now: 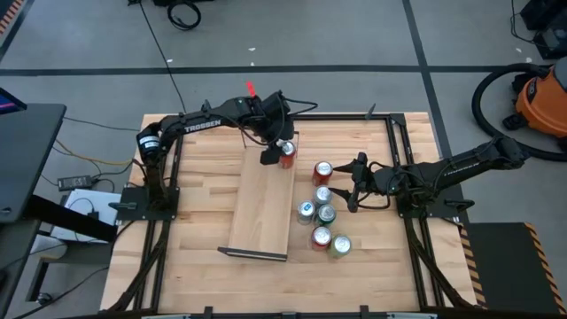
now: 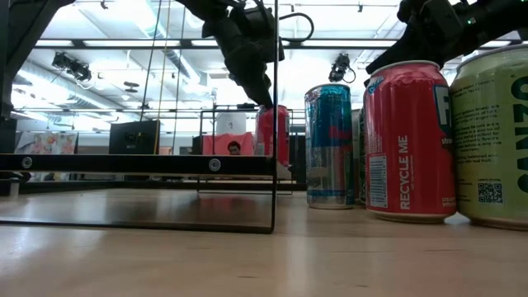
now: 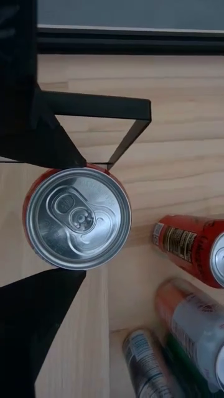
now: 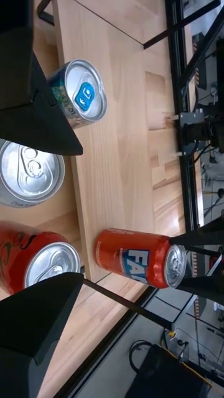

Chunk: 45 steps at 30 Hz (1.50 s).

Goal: Place canned beverage on shelf
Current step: Put the top orange soda can on the shelf

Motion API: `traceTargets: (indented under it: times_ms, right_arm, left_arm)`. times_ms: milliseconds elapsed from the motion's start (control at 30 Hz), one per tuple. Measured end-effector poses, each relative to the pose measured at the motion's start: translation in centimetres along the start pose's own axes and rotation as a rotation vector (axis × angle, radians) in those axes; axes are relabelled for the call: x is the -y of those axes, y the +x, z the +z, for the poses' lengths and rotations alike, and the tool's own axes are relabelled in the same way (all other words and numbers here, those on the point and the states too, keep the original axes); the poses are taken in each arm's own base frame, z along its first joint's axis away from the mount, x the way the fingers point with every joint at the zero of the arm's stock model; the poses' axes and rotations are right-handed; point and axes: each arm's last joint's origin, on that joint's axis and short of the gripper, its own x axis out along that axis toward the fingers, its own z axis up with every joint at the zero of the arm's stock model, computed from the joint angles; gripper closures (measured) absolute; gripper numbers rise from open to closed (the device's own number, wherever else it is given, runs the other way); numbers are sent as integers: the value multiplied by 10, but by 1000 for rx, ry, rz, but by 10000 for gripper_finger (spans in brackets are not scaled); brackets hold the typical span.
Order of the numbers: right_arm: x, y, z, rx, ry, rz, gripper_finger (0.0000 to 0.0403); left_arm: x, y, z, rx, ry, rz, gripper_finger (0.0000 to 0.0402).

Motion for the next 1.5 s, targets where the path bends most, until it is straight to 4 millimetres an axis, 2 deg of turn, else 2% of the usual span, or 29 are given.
traceTargets:
  times_ms: [233,467,633,1033,1500]
  right_arm:
    - [0,0,0,2,1,4,70]
    - [0,0,0,2,1,5,70]
    - [0,0,0,3,3,5,70]
    - [0,0,1,10,7,6,70]
    - [-1,0,2,19,10,20,70]
  left_arm:
    - [0,1,0,-8,-23,17,146]
    - [4,2,1,-46,-7,78,93]
    - [11,0,4,-68,22,125,72]
    - [12,0,7,-46,-23,122,66]
    - [20,23,7,-112,-43,129,45]
